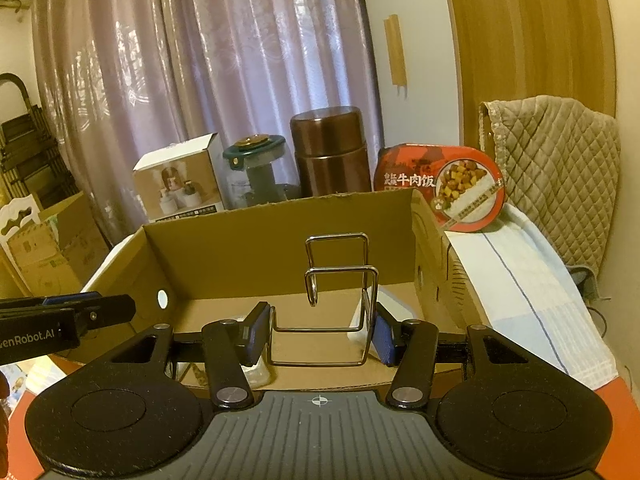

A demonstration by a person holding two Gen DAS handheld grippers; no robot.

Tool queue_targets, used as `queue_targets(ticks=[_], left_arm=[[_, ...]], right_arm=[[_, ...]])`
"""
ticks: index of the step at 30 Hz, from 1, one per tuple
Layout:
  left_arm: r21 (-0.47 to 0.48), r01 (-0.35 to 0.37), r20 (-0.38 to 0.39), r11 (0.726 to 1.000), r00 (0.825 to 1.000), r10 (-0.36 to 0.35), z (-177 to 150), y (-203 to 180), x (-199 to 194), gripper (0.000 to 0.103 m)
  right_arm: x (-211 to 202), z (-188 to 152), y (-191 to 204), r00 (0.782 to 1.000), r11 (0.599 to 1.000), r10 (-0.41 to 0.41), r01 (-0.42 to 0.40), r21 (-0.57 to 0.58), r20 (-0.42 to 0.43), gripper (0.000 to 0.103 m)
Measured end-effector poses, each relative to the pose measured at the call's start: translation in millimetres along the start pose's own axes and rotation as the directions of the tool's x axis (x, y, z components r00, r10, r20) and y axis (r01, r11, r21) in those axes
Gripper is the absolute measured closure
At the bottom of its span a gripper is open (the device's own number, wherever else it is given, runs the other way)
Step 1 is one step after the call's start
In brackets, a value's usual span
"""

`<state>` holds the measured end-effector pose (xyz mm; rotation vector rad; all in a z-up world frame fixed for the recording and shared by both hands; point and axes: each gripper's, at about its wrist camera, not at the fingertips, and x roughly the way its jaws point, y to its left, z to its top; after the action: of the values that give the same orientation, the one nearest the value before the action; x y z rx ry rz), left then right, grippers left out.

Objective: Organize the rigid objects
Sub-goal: 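Open the left tool to drop the band into the box, then lower the wire rack into the box and open the right tool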

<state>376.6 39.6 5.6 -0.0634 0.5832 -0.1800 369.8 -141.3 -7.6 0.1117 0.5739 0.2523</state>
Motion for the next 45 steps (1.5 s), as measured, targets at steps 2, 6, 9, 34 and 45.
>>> queue_targets(ticks=[2,6,9,34,45], left_arm=[[-0.003,0.002,0.000,1.000,1.000,-0.002,0,0,0,0.067],[-0.003,0.003,-0.003,1.000,1.000,-0.003,-1,-1,-1,0.067],[-0.004,0.004,-0.002,1.000,1.000,-0.004,-1,-1,-1,0.067],[-0.009,0.003,0.012,1.000,1.000,-0.003,1,-3,-6,0.067],[-0.001,0.006,0.019,1.000,1.000,-0.006,3,-5,-9,0.065]], right_arm=[[0,0,0,1.000,1.000,-0.001,0.001,-0.002,0.000,0.053],[0,0,1,1.000,1.000,0.002,-0.002,-0.003,-0.001,0.053],[0,-1,2,1.000,1.000,0.001,-0.001,-0.003,0.000,0.053],[-2,1,-6,0.999,0.999,0.019,-0.020,0.035,0.028,0.028],[-4,0,-6,1.000,1.000,0.006,-0.007,0.019,0.022,0.028]])
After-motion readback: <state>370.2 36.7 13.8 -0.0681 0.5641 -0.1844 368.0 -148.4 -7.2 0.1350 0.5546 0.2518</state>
